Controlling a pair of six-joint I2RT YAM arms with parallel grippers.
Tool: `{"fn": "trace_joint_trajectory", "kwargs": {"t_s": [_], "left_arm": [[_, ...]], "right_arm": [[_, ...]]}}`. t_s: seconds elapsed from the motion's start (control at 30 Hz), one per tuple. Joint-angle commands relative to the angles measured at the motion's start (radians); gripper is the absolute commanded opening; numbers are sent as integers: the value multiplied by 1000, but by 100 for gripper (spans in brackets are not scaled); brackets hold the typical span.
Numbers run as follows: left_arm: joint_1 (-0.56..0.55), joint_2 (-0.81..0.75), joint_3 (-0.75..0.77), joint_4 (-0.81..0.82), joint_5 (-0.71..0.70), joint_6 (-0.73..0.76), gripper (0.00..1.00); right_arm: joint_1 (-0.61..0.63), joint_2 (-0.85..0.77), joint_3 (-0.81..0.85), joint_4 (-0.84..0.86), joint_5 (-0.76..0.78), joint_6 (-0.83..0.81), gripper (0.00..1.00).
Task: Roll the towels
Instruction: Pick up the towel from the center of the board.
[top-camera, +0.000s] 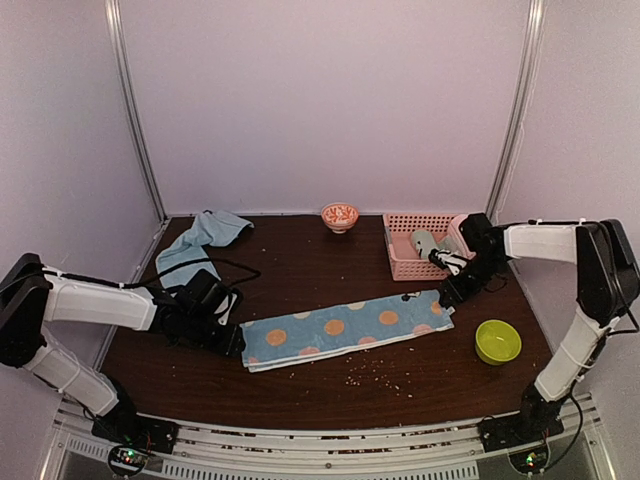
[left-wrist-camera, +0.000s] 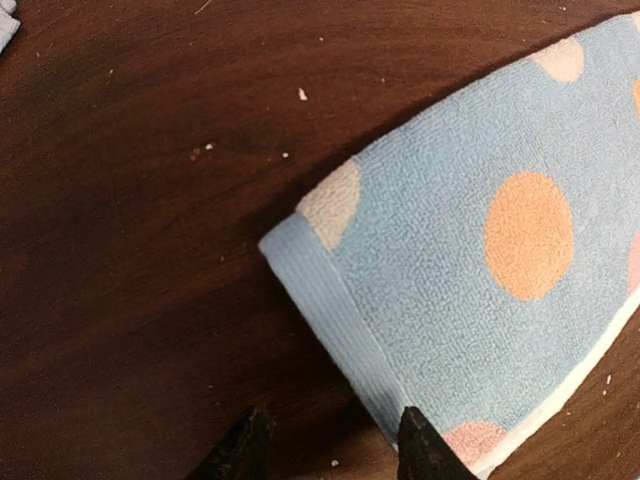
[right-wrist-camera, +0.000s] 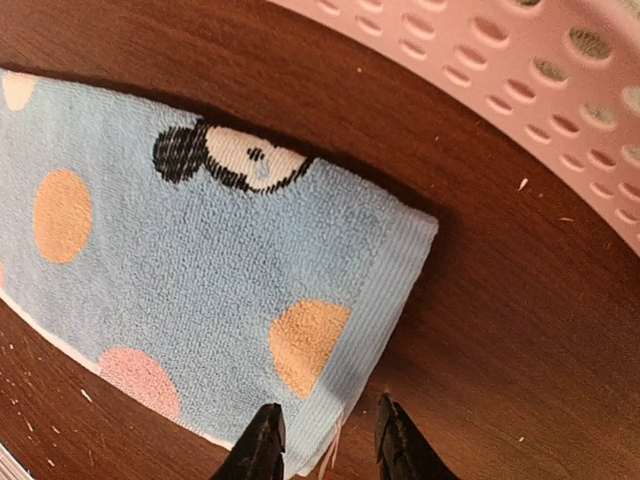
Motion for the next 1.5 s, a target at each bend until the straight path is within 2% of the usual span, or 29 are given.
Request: {"fn": "trace_joint_trajectory", "kwargs": {"t_s": [0.0,0.5,0.8,0.87,0.97,1.03,1.27,1.37,1.47], "left_arm": [[2,-4,2,22,-3,3,44],[2,-4,-2,15,-5,-2,44],[2,13,5,11,-8,2,44],[2,21,9,11,-6,2,44],[2,25,14,11,-1,4,44],[2,23,13,10,-4,4,44],[1,31,16,4,-7,3,44],[1,19,9,-10,-22,0,44],[2,5,-3,-21,-40,-5,44]], "right_arm": [[-3,36,-24,38,-17,20,31],[4,92,-59,126,19,46,25],[8,89,-73,112,22,38,15],[7,92,-73,110,31,44,17],[8,81,-78,115,58,50,26],[8,74,-83,117,67,47,27],[8,100,-85,87,24,32,5],[4,67,-59,44,28,19,0],[-2,24,-24,-5,36,13,0]]}}
